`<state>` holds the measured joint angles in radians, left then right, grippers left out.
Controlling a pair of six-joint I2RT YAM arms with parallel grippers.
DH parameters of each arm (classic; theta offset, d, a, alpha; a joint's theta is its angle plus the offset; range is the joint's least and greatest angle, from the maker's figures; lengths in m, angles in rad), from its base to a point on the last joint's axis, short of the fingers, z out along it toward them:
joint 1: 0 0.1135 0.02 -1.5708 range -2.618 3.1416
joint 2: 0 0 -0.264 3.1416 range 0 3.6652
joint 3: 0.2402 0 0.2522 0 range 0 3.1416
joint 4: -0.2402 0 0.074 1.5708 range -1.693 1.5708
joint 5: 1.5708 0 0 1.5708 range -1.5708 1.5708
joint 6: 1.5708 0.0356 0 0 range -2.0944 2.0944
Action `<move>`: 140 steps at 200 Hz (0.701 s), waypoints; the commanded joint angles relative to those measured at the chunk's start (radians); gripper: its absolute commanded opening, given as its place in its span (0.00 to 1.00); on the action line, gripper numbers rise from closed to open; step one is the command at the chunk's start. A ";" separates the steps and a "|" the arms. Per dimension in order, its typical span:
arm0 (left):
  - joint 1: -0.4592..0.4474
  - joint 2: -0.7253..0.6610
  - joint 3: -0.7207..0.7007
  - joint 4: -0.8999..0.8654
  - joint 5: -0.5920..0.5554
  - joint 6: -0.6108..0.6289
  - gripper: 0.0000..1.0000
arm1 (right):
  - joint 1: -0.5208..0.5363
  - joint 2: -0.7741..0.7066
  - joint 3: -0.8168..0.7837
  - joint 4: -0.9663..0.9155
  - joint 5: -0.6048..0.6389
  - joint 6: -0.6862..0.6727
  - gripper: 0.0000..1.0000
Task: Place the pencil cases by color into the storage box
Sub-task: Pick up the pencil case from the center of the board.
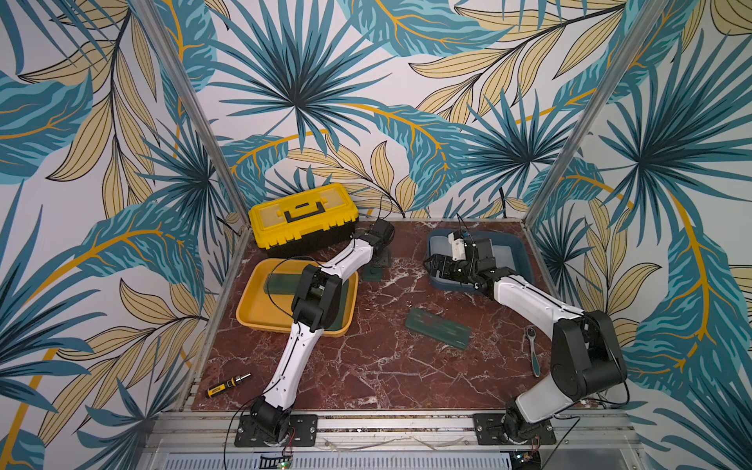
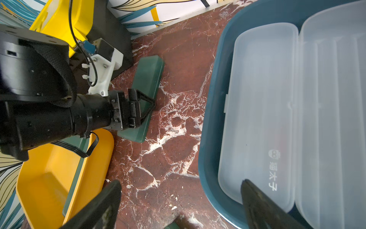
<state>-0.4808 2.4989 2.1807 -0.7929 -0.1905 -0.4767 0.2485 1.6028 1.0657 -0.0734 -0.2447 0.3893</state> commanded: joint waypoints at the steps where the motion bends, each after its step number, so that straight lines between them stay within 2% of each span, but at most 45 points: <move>1: -0.005 0.013 0.057 -0.002 0.013 -0.007 0.75 | -0.002 -0.032 -0.024 0.011 0.002 0.002 0.94; 32: -0.020 -0.022 0.071 -0.003 0.004 0.016 0.63 | -0.002 -0.038 -0.028 0.015 0.010 0.005 0.94; 84: -0.040 -0.103 0.068 -0.005 0.010 0.048 0.62 | -0.002 -0.059 -0.047 0.020 0.023 0.005 0.94; 140: -0.065 -0.272 0.002 -0.004 -0.001 0.072 0.63 | -0.002 -0.076 -0.055 0.020 0.031 0.006 0.94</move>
<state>-0.5354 2.3524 2.1967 -0.8124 -0.1787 -0.4274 0.2485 1.5539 1.0328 -0.0650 -0.2279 0.3893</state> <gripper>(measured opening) 0.705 0.940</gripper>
